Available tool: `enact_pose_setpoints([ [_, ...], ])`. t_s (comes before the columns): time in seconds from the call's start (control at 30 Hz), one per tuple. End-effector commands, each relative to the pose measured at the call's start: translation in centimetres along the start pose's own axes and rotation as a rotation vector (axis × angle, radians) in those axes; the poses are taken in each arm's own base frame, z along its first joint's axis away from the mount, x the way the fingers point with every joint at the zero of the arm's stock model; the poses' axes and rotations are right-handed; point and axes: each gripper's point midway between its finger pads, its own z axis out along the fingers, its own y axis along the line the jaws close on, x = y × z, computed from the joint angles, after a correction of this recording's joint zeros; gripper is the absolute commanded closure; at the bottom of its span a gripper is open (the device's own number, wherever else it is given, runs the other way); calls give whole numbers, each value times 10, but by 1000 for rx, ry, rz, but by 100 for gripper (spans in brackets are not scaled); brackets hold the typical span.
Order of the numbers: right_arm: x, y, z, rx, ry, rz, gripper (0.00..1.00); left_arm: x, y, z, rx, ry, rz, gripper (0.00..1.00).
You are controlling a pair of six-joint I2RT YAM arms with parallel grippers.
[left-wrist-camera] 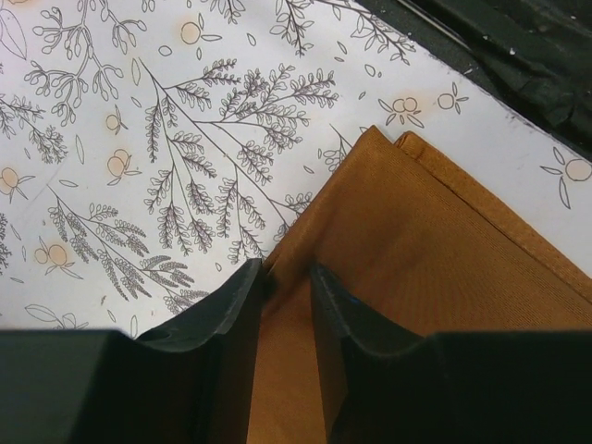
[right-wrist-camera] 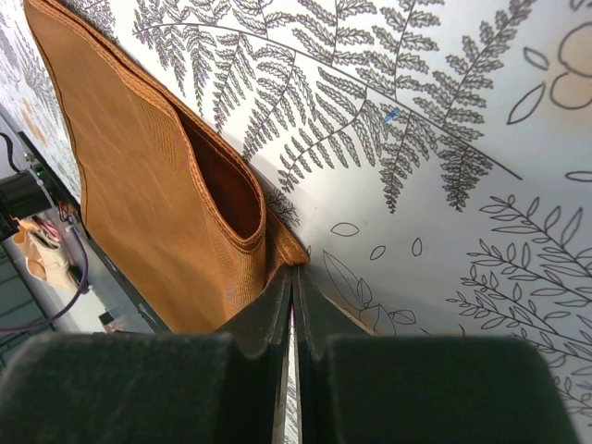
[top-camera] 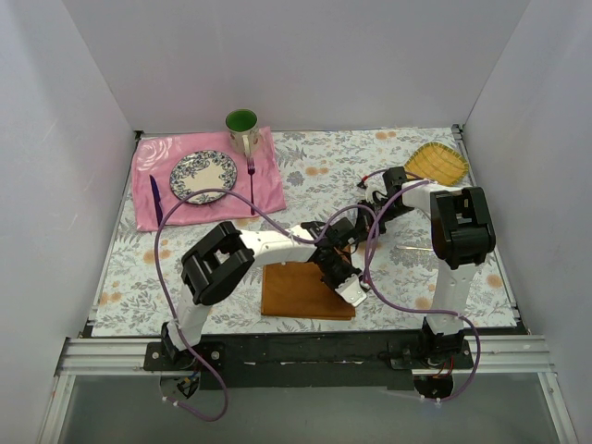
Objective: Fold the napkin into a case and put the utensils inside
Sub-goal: Smooth out the lower triangle-folded napkin at the center of the board.
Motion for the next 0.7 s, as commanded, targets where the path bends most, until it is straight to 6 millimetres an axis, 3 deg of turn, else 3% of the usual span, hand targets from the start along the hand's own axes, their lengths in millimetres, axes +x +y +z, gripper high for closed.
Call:
enact_pose_setpoints([
  [0.0,1,-17,7,78,19,-4,92,-3,-4,-4,52,25,24,74],
  [0.27,1,-21,9,102,23,-5,95,-10,3,-4,63,16,25,99],
  [0.67,2,-30,14,121,33,-1,97,-29,-2,-8,91,-4,55,100],
])
